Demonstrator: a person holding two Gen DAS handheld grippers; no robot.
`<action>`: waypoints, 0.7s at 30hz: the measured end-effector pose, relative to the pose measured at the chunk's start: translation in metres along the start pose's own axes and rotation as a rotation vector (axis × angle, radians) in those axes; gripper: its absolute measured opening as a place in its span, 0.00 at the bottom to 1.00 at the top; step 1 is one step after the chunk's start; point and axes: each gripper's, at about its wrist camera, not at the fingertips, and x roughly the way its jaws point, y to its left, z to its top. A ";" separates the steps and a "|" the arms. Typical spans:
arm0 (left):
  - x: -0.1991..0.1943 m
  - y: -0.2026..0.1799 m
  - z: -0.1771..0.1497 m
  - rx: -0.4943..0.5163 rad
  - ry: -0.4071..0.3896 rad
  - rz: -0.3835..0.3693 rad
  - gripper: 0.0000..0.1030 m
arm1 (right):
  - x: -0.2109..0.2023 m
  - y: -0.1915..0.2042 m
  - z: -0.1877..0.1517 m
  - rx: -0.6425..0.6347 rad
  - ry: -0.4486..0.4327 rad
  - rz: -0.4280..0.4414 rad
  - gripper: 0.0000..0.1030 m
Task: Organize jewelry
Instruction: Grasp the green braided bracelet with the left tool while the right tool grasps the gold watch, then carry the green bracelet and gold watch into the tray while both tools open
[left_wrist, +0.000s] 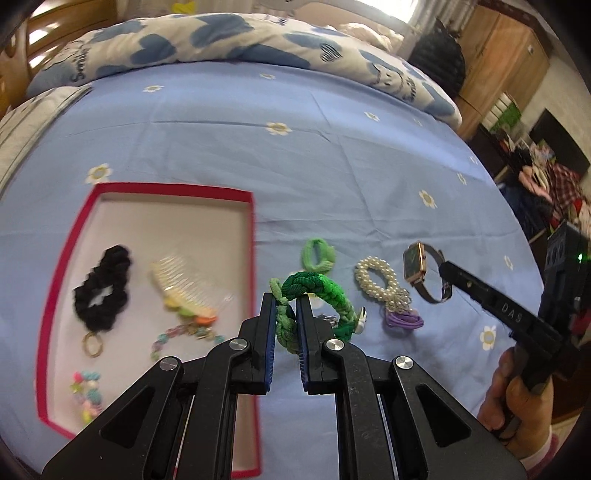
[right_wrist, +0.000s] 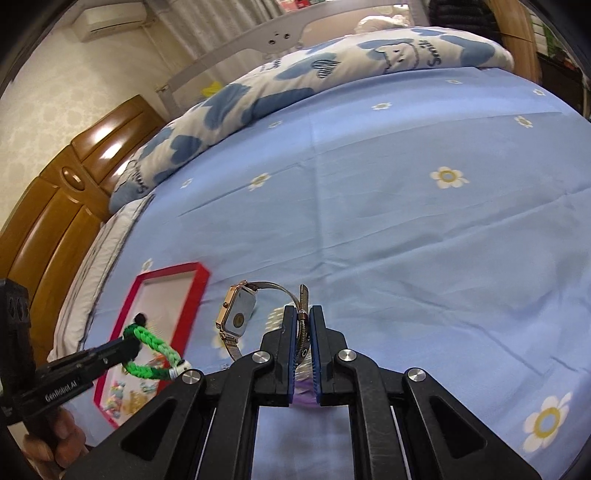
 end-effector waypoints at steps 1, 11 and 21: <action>-0.003 0.006 -0.001 -0.015 -0.001 -0.002 0.09 | 0.002 0.006 -0.002 -0.005 0.006 0.011 0.06; -0.026 0.059 -0.019 -0.143 -0.017 0.014 0.09 | 0.010 0.052 -0.019 -0.064 0.054 0.085 0.06; -0.038 0.092 -0.024 -0.200 -0.040 0.045 0.09 | 0.027 0.095 -0.026 -0.123 0.099 0.133 0.06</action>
